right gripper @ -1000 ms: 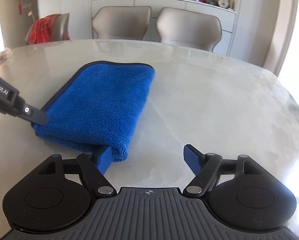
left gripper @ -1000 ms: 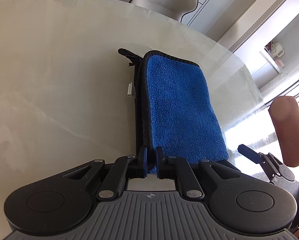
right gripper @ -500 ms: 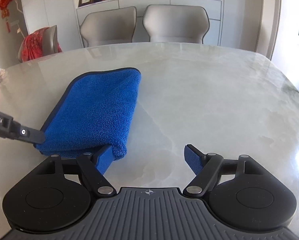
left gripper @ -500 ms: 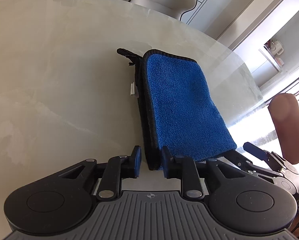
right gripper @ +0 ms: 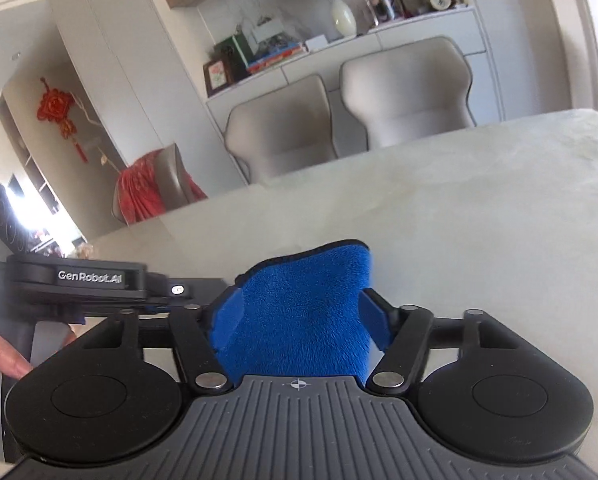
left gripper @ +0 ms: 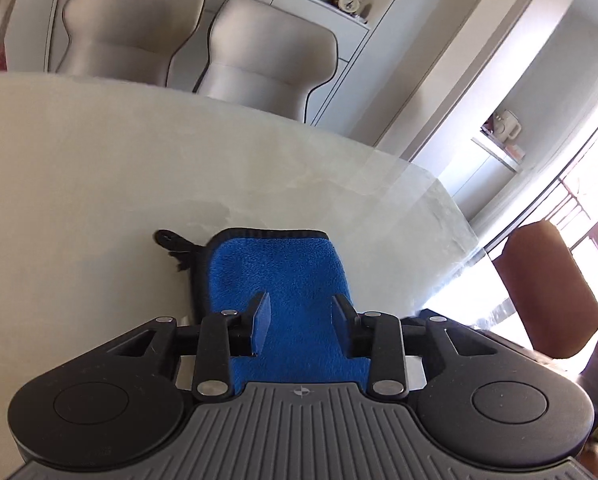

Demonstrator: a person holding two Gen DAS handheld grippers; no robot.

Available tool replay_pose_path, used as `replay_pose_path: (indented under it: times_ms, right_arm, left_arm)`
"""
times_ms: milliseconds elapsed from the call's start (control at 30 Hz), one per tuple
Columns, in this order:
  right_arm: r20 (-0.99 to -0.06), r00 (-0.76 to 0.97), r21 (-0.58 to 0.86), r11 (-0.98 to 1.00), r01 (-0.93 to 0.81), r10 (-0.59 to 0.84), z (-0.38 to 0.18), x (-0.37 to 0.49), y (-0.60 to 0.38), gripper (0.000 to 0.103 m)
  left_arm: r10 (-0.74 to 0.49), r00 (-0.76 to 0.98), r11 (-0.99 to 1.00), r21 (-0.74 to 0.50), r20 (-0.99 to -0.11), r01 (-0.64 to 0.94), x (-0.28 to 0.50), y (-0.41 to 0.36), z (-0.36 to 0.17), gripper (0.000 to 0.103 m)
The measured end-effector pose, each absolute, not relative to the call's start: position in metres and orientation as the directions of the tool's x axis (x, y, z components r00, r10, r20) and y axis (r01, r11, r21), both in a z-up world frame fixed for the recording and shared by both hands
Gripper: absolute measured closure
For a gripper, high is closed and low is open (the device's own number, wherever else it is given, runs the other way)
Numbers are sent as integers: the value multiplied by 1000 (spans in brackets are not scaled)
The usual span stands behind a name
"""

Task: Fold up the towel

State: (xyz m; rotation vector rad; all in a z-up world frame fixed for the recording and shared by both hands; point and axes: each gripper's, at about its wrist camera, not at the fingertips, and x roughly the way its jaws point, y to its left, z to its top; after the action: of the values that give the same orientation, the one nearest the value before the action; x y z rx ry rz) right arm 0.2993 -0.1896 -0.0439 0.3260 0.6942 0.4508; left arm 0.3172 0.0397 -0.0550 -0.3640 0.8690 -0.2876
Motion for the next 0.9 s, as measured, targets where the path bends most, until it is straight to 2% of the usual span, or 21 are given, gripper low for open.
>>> replay_pose_path:
  times_ms: [133,300,367,400,433,500,533,600,633,733,833,900]
  right_arm:
    - [-552,632,512,820,-258,544,-65,322,-189,60]
    - [-598,613,428,852,-301,516,-72,326,-181,64]
    - [-611,622,379,870,-314,490,-72,323,-180,69]
    - [-619,626,359,880,-311,474,-72,321,-178,72]
    - [-626,629,340,887,-312,461,-72,319,-177,72]
    - [-643,641,294,908,-298,419,-70,319,-179,70]
    - [-635,634,321,897,-304,442,-69,320,-185,70]
    - [-606,637,366,878,-308,476,-68,321,-191,70]
    - [-591,646,373,873,-313,484,-65,324,-192,70]
    - [-564,661,363,867,-341,496,-61,335,-188,70]
    - [-533,652,380,841,-385,539,-59,352,-181,70]
    - [-547,643,377,844,-383,536,-61,368,-174,70]
  left_arm:
    - [-378,598,899,-435,-707,54,330,34,-81,68]
    - [-377,603,891,-453,-703,30,326,38,-95,68]
    - [-350,600,911,-410,-720,39,324,36,-94,71]
    - [-332,599,921,-387,-729,41,322,35,-93,76]
    - [-315,600,929,-367,-736,37,320,34,-92,79]
    - [-278,603,944,-328,-748,29,316,34,-91,79]
    - [-269,606,947,-319,-749,26,313,35,-90,78]
    - [-271,611,945,-327,-744,21,311,37,-87,73]
    - [-273,626,943,-332,-731,24,313,36,-84,63]
    - [-260,674,950,-306,-691,53,323,31,-74,49]
    - [-245,695,960,-268,-676,78,339,24,-67,49]
    - [-219,694,969,-238,-686,70,351,23,-70,49]
